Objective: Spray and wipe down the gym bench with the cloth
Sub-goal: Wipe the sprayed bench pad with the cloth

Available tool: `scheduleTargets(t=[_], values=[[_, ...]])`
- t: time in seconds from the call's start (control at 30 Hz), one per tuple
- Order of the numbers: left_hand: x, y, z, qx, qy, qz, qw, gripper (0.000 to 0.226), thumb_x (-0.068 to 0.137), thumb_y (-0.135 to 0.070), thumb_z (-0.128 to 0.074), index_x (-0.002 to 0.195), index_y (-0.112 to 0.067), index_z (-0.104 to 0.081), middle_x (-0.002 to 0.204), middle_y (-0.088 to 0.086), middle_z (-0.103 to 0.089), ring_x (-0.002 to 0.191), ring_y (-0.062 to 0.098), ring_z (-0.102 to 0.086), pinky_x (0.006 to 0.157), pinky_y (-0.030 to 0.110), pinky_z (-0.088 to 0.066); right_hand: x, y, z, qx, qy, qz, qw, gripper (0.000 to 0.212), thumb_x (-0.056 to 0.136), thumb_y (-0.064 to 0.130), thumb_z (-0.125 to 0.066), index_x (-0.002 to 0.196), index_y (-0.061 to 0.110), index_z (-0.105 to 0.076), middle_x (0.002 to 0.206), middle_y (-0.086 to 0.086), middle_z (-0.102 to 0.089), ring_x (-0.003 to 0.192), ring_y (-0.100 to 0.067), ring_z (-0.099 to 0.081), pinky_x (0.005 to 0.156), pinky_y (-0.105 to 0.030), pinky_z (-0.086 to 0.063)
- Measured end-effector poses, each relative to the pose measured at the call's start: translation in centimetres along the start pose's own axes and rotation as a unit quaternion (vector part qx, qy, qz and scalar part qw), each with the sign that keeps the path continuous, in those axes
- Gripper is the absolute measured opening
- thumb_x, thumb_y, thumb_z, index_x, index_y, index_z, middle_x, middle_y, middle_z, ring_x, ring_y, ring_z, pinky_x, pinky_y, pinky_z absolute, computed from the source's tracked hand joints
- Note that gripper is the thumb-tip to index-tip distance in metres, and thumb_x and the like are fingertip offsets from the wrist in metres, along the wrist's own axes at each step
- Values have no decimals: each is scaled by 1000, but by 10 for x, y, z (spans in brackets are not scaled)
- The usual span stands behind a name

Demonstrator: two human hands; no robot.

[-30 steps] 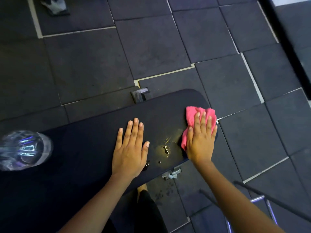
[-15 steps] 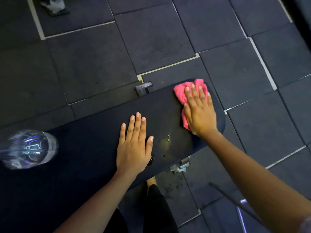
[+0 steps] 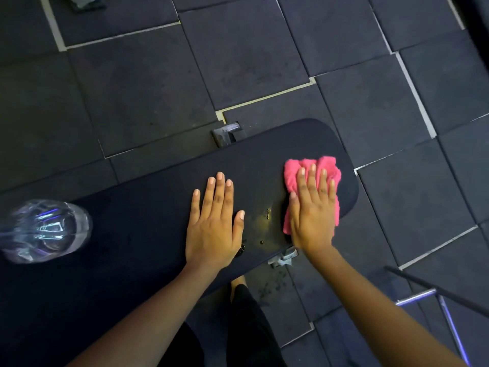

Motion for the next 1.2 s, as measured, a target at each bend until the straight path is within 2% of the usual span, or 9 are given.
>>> scheduleTargets(t=[0.1,0.2,0.33,0.43,0.6,0.73,0.8,1.0,1.2], values=[[0,-1,1,1,0,1,1000,62,100,-42,-19,152,-9,-13,162,8,-9,150,21,-5,122,46,-11,36,-16,3,-29,18,13,999,58,100,32,-23,149,4,-34,156,-18,-33,148,-37,-23,121,-54,-16],[0,-1,1,3,3,0,1000,62,100,-43,-19,152,-9,-13,162,8,-8,150,20,-5,122,46,-11,55,-41,8,-30,10,-45,998,59,100,34,-20,153,9,-29,160,-15,-27,150,-31,-18,123,-50,-11],[-1,0,1,5,4,-1,1000,62,101,-42,-20,152,-9,-13,162,8,-8,150,21,-4,122,46,-10,26,-60,13,-8,-13,-127,992,58,101,32,-24,155,10,-22,163,-12,-18,152,-29,-10,123,-47,-7],[-1,-1,1,2,-2,-2,1000,62,101,-42,-22,152,-9,-13,162,8,-9,150,21,-5,122,46,-8,-18,-54,11,53,-27,-173,983,58,101,27,-27,154,6,-19,163,-15,-14,152,-34,-5,122,-53,-9],[-1,0,-1,0,-7,-1,1000,63,100,-43,-22,153,-9,-13,162,9,-9,150,21,-5,122,45,-7,-50,13,-6,75,13,-50,996,56,100,25,-29,150,0,-29,159,-20,-21,149,-41,-10,121,-55,-8],[-1,-1,0,-3,-9,-1,1000,63,99,-43,-22,152,-8,-15,162,9,-10,150,21,-6,122,46,-8,-9,34,-5,40,62,96,993,54,101,27,-29,151,5,-30,160,-16,-24,150,-36,-14,123,-48,-6],[-1,-1,0,-2,-8,0,1000,63,99,-42,-23,152,-8,-17,162,9,-11,150,21,-6,122,46,-9,23,25,0,9,69,114,991,54,102,29,-29,152,10,-29,161,-12,-23,151,-32,-13,123,-48,-7],[-2,-1,1,-2,-1,-3,1000,63,100,-42,-22,152,-8,-15,162,9,-9,150,21,-5,122,46,-8,45,-10,7,0,42,-21,999,54,105,30,-27,156,14,-19,164,-7,-15,153,-24,-7,124,-45,-6],[0,0,-1,-8,-7,-4,1000,64,99,-43,-24,152,-8,-15,162,9,-10,150,22,-7,121,47,-11,-28,17,-2,57,4,-61,997,55,100,25,-31,151,5,-31,159,-13,-26,150,-35,-15,121,-52,-16]])
Point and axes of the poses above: each hand's wrist, its own x-axis towards the middle knuckle, its own z-axis out of the back of the hand, y = z × x, the point moved 5 cm from there along x, towards the middle knuckle
